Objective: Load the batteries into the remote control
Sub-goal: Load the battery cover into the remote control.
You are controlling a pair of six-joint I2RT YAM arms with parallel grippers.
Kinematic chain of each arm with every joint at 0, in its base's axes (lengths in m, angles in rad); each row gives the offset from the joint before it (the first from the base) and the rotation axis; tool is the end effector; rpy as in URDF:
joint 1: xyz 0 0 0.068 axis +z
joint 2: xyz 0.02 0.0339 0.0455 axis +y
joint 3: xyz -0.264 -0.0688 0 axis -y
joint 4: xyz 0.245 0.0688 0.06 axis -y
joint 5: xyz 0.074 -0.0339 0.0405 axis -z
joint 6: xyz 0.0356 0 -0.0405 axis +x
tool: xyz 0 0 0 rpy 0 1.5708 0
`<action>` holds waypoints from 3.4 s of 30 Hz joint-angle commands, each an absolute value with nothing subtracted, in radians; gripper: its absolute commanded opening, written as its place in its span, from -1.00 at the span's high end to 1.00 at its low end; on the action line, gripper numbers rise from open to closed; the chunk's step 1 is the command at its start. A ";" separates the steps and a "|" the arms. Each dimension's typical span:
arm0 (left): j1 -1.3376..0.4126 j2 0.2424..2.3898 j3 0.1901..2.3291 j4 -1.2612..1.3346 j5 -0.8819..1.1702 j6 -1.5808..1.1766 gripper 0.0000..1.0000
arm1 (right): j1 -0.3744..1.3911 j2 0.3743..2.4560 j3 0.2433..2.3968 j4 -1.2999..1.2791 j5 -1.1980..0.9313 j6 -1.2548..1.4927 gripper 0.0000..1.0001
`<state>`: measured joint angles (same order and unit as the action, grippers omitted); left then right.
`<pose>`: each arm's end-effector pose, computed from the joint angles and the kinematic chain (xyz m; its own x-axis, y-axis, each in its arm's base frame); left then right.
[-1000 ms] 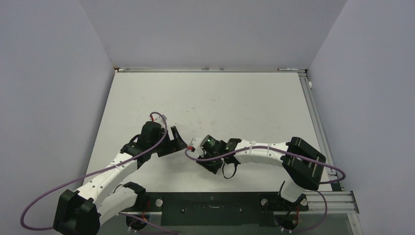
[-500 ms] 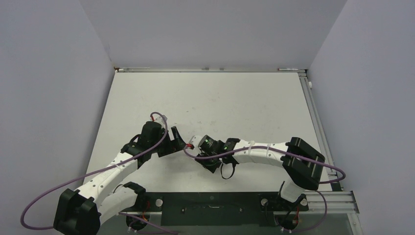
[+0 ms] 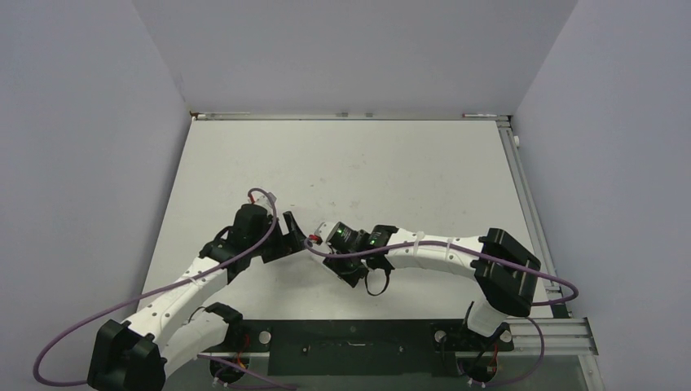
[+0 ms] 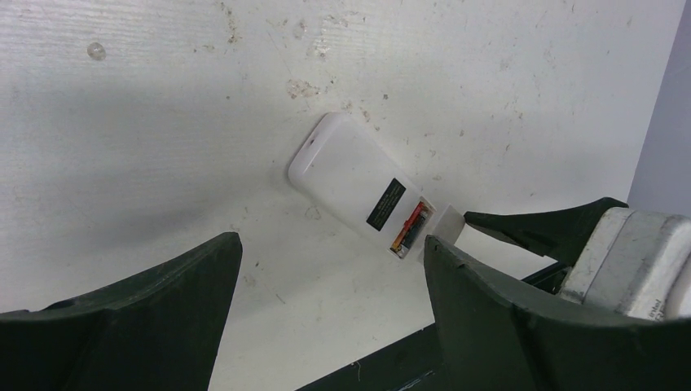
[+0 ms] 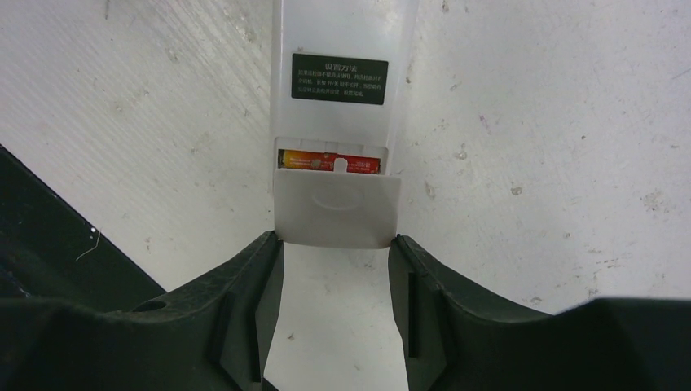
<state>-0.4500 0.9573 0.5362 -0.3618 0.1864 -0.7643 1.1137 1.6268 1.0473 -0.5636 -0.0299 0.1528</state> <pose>0.1713 -0.0901 0.2071 -0.8361 -0.3513 -0.4212 -0.0456 0.8098 -0.5849 0.1394 0.2859 0.1934 -0.5343 -0.7415 -0.4058 -0.8308 0.5493 0.0900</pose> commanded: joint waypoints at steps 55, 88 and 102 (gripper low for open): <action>-0.439 0.793 0.513 -0.428 -0.031 -0.814 -0.61 | 1.085 1.792 1.230 -0.733 -0.083 0.179 0.78; -0.439 0.799 0.511 -0.419 -0.026 -0.812 -0.61 | 1.068 1.835 1.285 -0.762 -0.090 0.163 0.77; -0.439 0.808 0.504 -0.407 -0.014 -0.811 -0.61 | 1.066 1.795 1.284 -0.758 -0.059 0.172 0.65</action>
<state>-0.4431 0.8062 0.5034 -0.4442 -0.0242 -0.8051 1.0729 1.8404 1.2610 -0.7654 -0.0937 0.1684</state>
